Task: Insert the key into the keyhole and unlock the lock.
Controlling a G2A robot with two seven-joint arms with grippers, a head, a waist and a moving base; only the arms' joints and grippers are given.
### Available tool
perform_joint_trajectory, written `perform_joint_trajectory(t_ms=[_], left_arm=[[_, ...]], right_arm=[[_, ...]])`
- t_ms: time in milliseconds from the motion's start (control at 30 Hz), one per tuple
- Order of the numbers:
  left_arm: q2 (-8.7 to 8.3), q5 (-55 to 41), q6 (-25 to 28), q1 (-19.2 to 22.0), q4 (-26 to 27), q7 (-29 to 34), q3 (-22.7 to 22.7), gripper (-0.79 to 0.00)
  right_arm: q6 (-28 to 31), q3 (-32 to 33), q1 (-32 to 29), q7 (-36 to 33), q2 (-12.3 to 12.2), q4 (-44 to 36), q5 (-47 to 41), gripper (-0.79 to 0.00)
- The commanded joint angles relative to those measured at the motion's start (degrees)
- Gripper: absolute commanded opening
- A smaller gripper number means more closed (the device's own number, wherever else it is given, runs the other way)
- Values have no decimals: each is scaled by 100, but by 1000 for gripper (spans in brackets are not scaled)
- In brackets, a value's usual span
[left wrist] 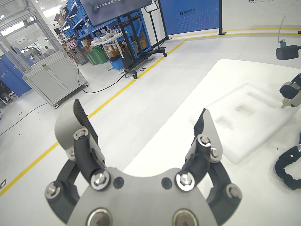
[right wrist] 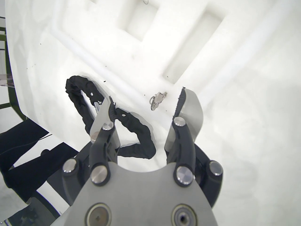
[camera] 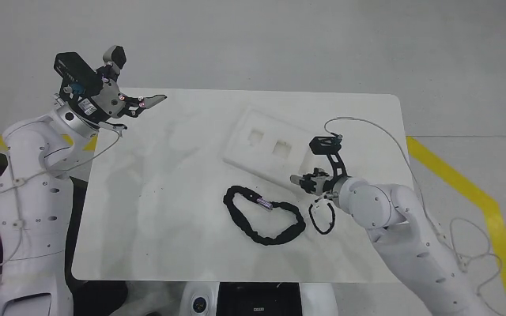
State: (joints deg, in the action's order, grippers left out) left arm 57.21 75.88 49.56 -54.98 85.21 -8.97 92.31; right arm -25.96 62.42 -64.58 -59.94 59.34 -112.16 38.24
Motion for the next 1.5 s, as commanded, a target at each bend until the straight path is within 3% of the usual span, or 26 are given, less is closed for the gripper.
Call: perform_joint_trajectory(t_ms=[0, 267, 500, 667, 800, 1133, 1467], left_arm=[[0, 0, 0, 0, 0, 0, 0, 0], [0, 0, 0, 0, 0, 0, 0, 0], [0, 0, 0, 0, 0, 0, 0, 0], [0, 0, 0, 0, 0, 0, 0, 0], [0, 0, 0, 0, 0, 0, 0, 0], [0, 0, 0, 0, 0, 0, 0, 0], [0, 0, 0, 0, 0, 0, 0, 0]], right_arm=[[-38, -1, 7, -2, 6, -13, 24, -406], [-210, -90, -6, 37, 44, 50, 105, -456], [-322, -210, 26, 124, 92, 121, 166, -548], [-392, -219, 24, 130, 109, 158, 257, -640], [-419, -227, 17, 179, 121, 161, 367, -782], [-557, -185, 88, 177, 127, 148, 960, -785], [-282, -37, 248, -67, 104, -1, 1721, -785]])
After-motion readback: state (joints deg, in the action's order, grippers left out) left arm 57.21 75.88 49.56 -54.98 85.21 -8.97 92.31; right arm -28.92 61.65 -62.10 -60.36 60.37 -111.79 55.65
